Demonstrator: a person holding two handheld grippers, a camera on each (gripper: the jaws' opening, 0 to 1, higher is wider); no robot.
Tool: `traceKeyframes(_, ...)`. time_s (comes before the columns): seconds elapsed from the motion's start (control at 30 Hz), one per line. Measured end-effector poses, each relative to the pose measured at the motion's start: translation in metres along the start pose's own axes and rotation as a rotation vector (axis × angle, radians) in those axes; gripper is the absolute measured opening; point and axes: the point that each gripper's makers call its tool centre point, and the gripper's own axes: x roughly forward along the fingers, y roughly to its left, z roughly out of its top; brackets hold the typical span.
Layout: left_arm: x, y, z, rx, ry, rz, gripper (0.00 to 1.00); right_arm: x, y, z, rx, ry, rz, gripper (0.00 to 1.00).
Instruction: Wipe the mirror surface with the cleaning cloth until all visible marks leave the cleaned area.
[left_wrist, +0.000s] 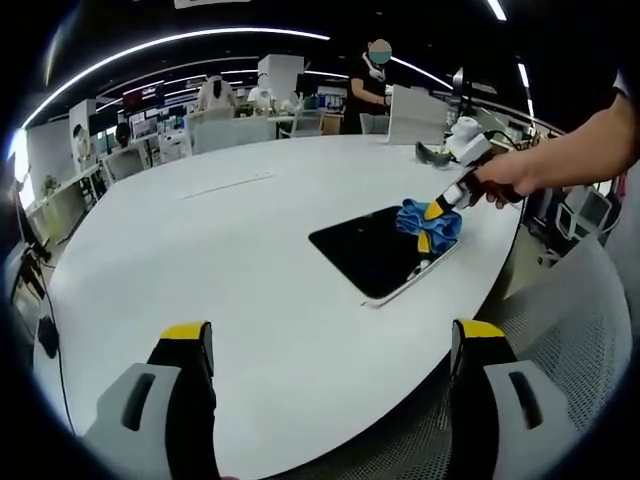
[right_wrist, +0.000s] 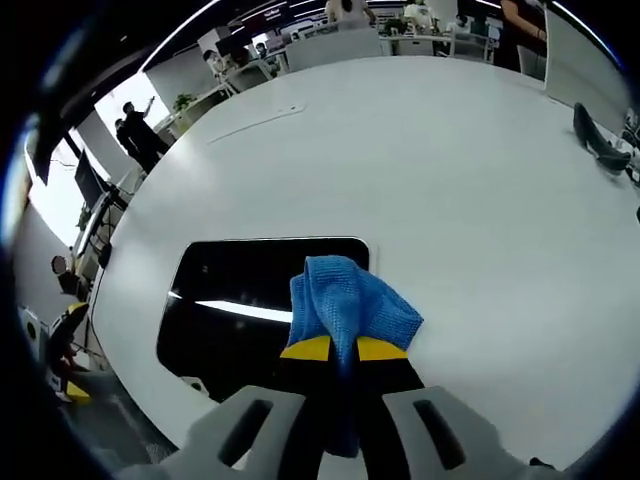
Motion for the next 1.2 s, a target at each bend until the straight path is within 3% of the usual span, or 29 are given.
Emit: traceKeyframes(1.2, 0.0, -0.002, -0.001, 0.001, 0.002, -0.006, 0.99, -0.024, 0.008, -0.042, 0.109, -0.037, 0.013, 0.02)
